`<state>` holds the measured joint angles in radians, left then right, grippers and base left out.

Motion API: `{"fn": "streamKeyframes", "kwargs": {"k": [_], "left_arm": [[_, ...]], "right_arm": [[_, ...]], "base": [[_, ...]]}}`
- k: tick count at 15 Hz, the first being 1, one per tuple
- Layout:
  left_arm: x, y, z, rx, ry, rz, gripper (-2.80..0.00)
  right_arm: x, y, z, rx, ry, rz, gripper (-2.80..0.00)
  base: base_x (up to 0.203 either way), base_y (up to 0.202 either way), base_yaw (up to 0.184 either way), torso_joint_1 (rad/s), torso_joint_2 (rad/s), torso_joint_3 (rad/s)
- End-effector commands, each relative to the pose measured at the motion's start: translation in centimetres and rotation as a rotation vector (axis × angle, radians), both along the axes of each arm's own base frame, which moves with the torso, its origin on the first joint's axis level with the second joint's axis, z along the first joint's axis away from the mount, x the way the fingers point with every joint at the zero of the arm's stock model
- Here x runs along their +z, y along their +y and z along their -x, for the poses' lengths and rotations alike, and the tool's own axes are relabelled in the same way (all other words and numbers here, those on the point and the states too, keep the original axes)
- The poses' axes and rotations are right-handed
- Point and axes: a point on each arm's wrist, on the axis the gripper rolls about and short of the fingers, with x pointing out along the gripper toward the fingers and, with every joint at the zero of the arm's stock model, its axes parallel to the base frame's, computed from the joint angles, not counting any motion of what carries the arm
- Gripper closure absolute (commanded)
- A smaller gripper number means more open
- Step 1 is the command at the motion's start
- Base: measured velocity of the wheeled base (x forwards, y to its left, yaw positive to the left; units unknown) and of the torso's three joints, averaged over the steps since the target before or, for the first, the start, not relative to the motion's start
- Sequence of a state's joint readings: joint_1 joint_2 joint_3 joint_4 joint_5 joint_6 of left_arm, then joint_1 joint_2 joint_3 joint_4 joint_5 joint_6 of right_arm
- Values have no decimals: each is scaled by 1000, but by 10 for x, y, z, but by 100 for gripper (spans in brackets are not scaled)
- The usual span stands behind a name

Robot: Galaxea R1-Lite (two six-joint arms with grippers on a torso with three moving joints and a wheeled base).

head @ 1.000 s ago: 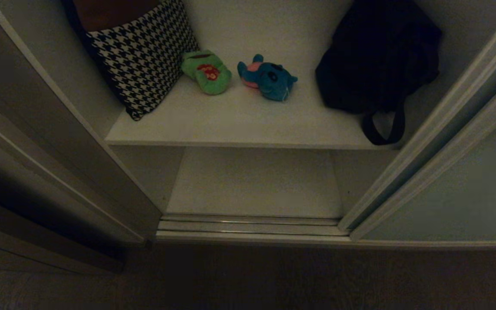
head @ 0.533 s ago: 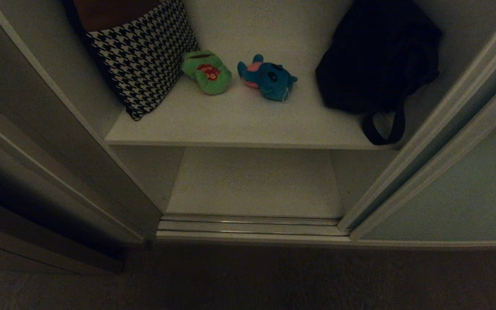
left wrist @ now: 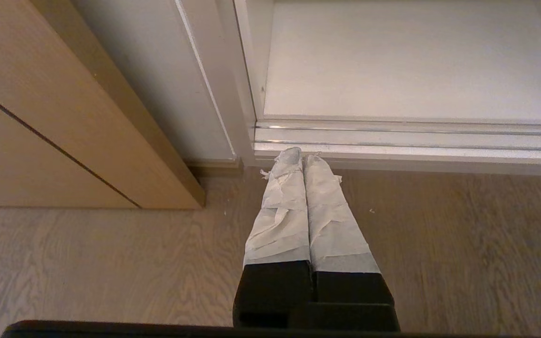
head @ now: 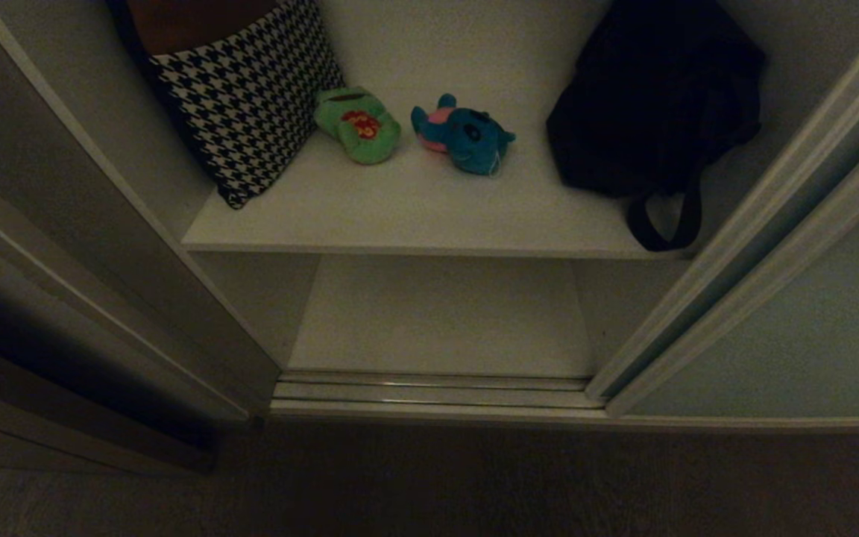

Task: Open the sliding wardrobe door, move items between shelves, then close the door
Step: Close the door

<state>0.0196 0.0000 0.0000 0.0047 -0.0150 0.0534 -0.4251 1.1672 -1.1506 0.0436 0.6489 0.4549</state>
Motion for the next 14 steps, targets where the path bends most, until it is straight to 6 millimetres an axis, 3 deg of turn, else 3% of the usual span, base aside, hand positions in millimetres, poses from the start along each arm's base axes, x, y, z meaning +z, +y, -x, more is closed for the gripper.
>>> {"fn": "streamKeyframes", "kwargs": {"k": [1,14], "left_arm": [[0,0,0,0,1,0,0],[0,0,0,0,1,0,0]], "right_arm": [[-5,-5,-11,6,30,-15,0],[-9,-4,-34,55,6,-3,0]], "base": [[0,0,0,0,0,0],[0,0,0,0,0,0]]}}
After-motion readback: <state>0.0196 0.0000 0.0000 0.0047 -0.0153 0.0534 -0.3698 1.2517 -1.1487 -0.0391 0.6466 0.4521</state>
